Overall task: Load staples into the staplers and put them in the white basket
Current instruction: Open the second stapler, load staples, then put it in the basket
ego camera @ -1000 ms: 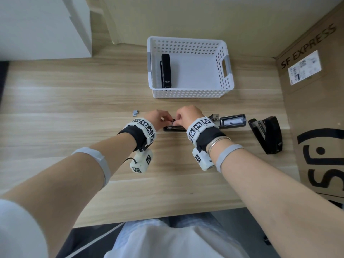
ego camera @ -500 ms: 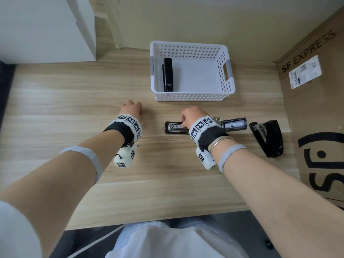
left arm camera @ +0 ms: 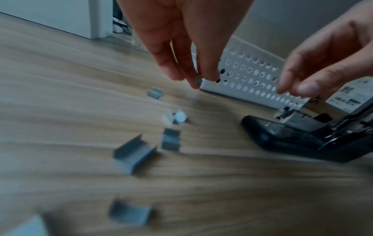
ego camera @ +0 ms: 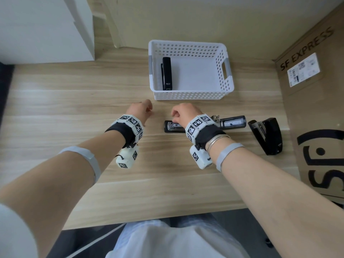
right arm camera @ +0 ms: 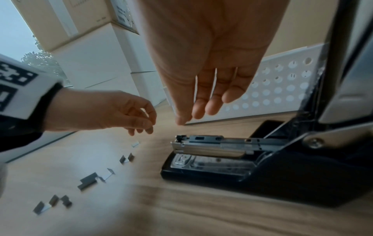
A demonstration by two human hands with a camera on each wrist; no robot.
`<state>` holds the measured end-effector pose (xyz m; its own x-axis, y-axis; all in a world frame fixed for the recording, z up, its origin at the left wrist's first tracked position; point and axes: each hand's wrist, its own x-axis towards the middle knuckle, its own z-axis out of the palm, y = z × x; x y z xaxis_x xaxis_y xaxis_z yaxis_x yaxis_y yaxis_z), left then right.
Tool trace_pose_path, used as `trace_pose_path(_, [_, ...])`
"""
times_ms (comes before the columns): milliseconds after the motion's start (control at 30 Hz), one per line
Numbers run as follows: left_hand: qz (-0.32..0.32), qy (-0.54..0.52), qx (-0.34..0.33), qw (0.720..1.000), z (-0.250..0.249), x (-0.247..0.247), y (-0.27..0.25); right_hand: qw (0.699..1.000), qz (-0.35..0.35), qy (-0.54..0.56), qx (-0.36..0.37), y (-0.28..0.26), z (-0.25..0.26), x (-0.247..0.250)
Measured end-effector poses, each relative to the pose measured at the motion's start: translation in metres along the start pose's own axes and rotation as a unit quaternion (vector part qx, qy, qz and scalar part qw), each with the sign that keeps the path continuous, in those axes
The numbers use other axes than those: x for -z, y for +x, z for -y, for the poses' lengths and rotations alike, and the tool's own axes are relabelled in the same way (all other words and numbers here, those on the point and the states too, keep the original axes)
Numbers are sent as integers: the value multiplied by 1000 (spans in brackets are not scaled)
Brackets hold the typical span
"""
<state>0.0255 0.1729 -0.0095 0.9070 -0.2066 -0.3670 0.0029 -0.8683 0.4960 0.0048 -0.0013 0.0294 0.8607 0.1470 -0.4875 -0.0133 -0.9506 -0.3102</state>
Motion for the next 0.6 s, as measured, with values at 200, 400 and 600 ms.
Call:
trace_pose_path(200, [83, -205, 9, 975, -30, -6, 3, 997, -17, 41, 65, -7, 8, 4])
trace_pose_path(400, [147, -307, 25, 940, -46, -14, 10, 994, -17, -66, 84, -11, 3, 10])
trace_pose_path(600, [156, -323, 3, 934, -47, -20, 7, 989, -28, -111, 93, -16, -2, 4])
